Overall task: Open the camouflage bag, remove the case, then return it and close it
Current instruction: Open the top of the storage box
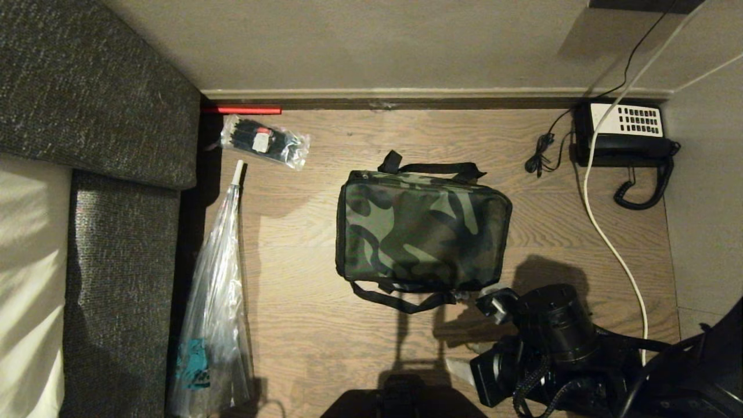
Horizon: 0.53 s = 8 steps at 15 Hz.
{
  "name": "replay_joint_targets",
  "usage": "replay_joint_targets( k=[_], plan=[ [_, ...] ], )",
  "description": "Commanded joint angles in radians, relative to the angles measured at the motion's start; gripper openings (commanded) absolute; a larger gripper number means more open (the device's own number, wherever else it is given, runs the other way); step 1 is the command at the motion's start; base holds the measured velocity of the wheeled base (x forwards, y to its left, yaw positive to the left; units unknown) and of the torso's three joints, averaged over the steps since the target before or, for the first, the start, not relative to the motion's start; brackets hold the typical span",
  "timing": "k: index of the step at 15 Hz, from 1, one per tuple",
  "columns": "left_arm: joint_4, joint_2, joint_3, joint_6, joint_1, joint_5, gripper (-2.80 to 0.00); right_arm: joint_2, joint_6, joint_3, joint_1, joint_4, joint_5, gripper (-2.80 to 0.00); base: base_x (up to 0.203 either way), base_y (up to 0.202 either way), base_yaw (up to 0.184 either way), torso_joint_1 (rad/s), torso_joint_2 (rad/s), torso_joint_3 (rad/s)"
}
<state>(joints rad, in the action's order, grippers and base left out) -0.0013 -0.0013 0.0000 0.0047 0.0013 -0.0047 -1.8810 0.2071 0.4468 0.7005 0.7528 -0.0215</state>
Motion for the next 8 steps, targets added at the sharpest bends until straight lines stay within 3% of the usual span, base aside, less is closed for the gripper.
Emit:
replay_joint_targets(
  k=[1, 5, 8],
  plan=[
    [0.000, 0.001, 0.002, 0.000, 0.000, 0.000, -2.80, -0.095, -0.031, -0.007, 0.004, 0.125, 0.000, 0.00, 0.000, 0.000, 0.000, 0.000, 0.00, 0.000],
    [0.000, 0.001, 0.002, 0.000, 0.000, 0.000, -2.80, -0.204, -0.077, -0.020, -0.025, 0.300, 0.000, 0.00, 0.000, 0.000, 0.000, 0.000, 0.00, 0.000],
    [0.000, 0.001, 0.002, 0.000, 0.000, 0.000, -2.80, -0.253, -0.158, -0.014, -0.074, 0.323, -0.008, 0.00, 0.000, 0.000, 0.000, 0.000, 0.00, 0.000]
  ],
)
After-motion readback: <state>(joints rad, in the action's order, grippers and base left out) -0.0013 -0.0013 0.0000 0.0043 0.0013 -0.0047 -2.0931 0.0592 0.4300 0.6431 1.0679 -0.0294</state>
